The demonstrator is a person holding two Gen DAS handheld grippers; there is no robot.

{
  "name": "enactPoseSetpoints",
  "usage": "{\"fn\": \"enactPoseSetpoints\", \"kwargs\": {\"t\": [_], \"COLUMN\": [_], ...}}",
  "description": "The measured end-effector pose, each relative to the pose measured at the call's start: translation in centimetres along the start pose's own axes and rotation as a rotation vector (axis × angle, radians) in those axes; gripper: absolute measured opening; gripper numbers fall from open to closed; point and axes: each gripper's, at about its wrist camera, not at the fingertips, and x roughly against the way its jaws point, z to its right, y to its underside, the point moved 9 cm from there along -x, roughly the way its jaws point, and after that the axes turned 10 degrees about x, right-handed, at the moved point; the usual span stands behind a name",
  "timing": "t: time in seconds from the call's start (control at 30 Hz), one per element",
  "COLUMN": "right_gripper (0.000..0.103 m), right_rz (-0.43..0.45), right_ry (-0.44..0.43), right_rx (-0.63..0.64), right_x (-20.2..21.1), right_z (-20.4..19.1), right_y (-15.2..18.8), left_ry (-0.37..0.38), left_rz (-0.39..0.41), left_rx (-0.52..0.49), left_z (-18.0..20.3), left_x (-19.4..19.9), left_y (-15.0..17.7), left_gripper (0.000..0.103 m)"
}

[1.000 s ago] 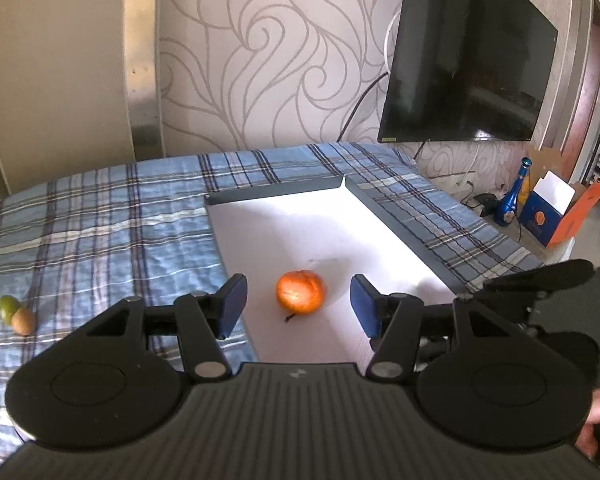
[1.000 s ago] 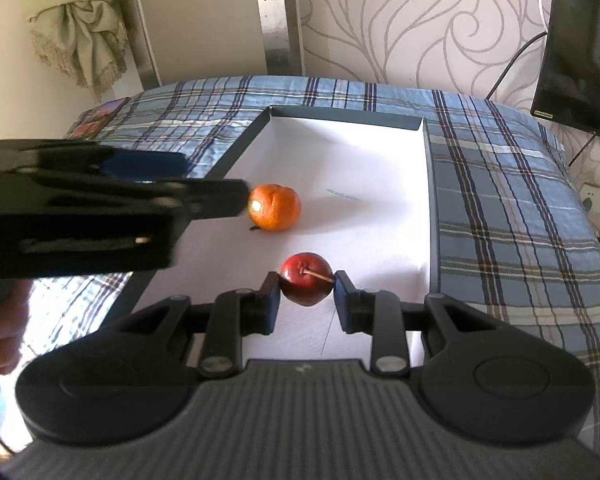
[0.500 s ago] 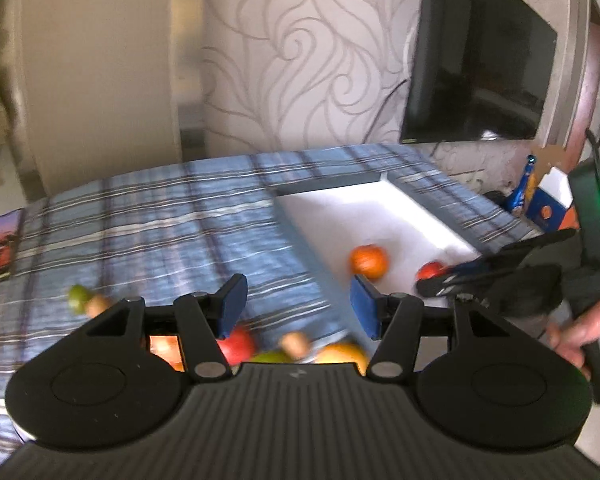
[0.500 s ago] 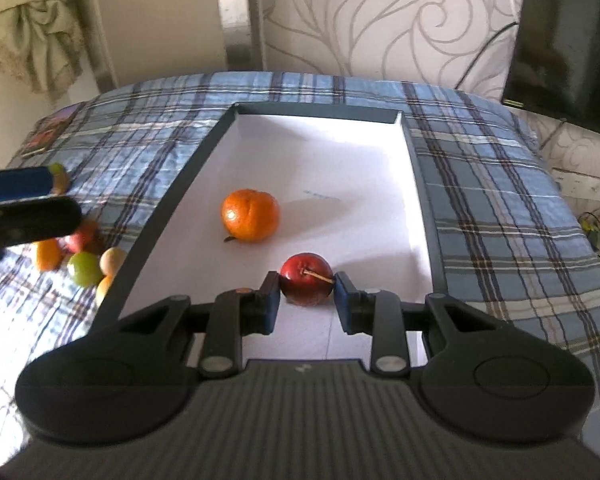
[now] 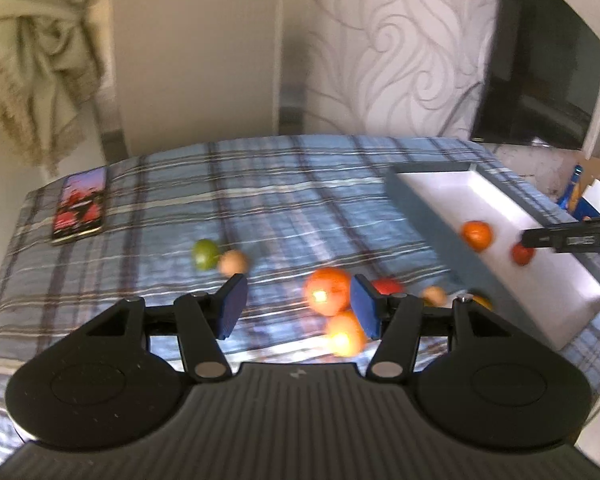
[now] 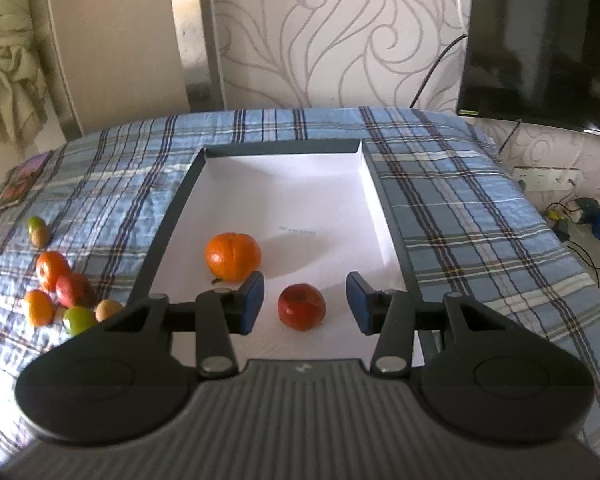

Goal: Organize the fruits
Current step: 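Grasp the green lime with the left tool while the right tool reaches toward an orange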

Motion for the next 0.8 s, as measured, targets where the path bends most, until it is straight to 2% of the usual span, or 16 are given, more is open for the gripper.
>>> {"fn": "enactPoseSetpoints", "kwargs": {"t": [0.2, 0.4, 0.6, 0.73, 0.8], "right_gripper": [0.048, 0.047, 0.047, 0.047, 0.047], "right_rz": [0.062, 0.112, 0.119, 0.103, 0.093], "right_ry": [0.007, -0.047, -0.098, -0.087, -0.078], "right_rx": [0.025, 0.098, 0.169, 0.176, 0.169], "right_x": [3.0, 5.7, 7.4, 8.0, 8.2], "right_z": [-1.9, -6.1, -10.0, -11.1, -11.1], "right_y": [-0.7, -1.5, -1.0, -0.4, -0.2], "left_ry": [-0.056, -0.063, -0.037, -0.011, -0.011], "left_rz": [-0.012, -0.012, 0.004, 0.007, 0.002], "left_rx": [0.043, 0.025, 0.027, 0.01, -0.008], "left_z": [-4.5, -6.5, -6.8, -6.0, -5.7], "left_x": [-1.8, -4.3, -6.5, -7.9, -8.7], "left_y": [-0.4, -1.1, -2.8, -3.6, -3.5], "left_gripper": [0.06, 0.05, 0.046, 0.045, 0.041]}}
